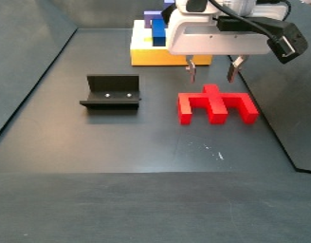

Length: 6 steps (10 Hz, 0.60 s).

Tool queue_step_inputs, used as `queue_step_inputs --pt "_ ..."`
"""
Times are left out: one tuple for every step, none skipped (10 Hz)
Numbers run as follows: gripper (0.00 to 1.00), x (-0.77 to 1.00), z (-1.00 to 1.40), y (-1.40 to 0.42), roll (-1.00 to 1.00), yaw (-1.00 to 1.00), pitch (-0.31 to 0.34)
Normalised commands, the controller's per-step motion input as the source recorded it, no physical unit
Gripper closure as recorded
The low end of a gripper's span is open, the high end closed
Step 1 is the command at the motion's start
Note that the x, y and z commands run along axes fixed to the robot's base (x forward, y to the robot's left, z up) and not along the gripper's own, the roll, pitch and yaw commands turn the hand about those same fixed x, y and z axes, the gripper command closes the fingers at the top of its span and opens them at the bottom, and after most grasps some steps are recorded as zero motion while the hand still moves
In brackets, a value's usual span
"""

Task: Pick up the red object. Move up. Place the red object on the fixture. Regrasp the red object. Move to above the board. Insert the red object.
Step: Pick up the red object.

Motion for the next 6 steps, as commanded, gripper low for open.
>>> queue_step_inputs --pt "0.0 0.0 -0.51 0.0 0.0 0.04 -0.094" --pt "0.0 -0.05 -0.4 0.0 0.0 0.05 -0.084" --pt "0.0 -0.05 -0.37 0.01 0.0 0.08 -0.106" --pt "0.0 0.0 -0.35 0.03 0.0 0.14 -0.103" --pt "0.0 0.0 -0.23 0.04 0.0 0.22 -0.084" --pt "0.0 -0.01 -0.09 0.09 0.0 0.12 -0.02"
